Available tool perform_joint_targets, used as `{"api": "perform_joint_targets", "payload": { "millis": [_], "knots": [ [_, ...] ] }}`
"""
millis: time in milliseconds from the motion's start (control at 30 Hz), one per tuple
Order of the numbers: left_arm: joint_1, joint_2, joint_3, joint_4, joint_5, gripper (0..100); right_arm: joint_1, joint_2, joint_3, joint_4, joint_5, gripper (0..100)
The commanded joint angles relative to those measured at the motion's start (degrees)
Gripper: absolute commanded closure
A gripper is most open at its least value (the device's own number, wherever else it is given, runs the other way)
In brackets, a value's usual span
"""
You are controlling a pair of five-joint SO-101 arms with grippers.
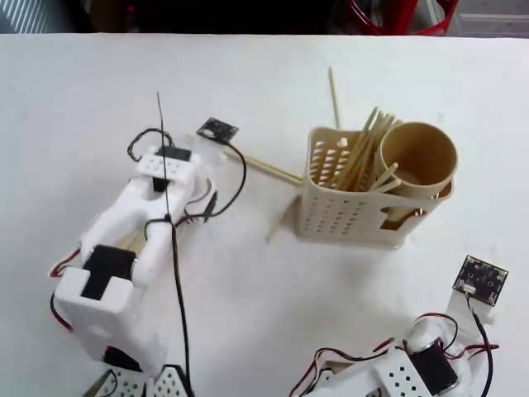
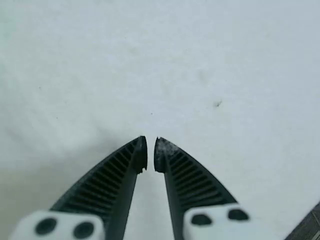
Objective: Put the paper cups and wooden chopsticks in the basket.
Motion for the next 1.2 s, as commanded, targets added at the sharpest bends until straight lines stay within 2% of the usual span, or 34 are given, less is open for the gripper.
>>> {"api": "perform_joint_targets", "payload": {
  "millis": [0,133,300,467,567,700,933,1167],
  "knots": [
    [0.0,-2.0,-2.1,-0.9,0.8,98,0.6,0.0,0.5,0.0,0.4,96.1],
    [0.9,-11.4,-2.1,-0.8,4.0,98,0.6,0.0,0.5,0.0,0.4,96.1],
    [6.4,-33.4,-3.5,1.0,4.6,98,0.6,0.0,0.5,0.0,0.4,96.1],
    [12.6,-52.5,-10.7,1.2,4.6,98,0.6,0.0,0.5,0.0,0.4,96.1],
    [17.5,-58.2,-18.3,1.2,4.1,98,0.6,0.0,0.5,0.0,0.4,96.1],
    [22.8,-56.9,-27.5,-1.8,4.2,98,0.6,0.0,0.5,0.0,0.4,96.1],
    [34.9,-47.0,-29.0,-18.1,4.6,98,0.6,0.0,0.5,0.0,0.4,96.1],
    [37.0,-36.4,-29.1,-29.1,4.6,98,0.6,0.0,0.5,0.0,0.4,96.1]
  ]
}}
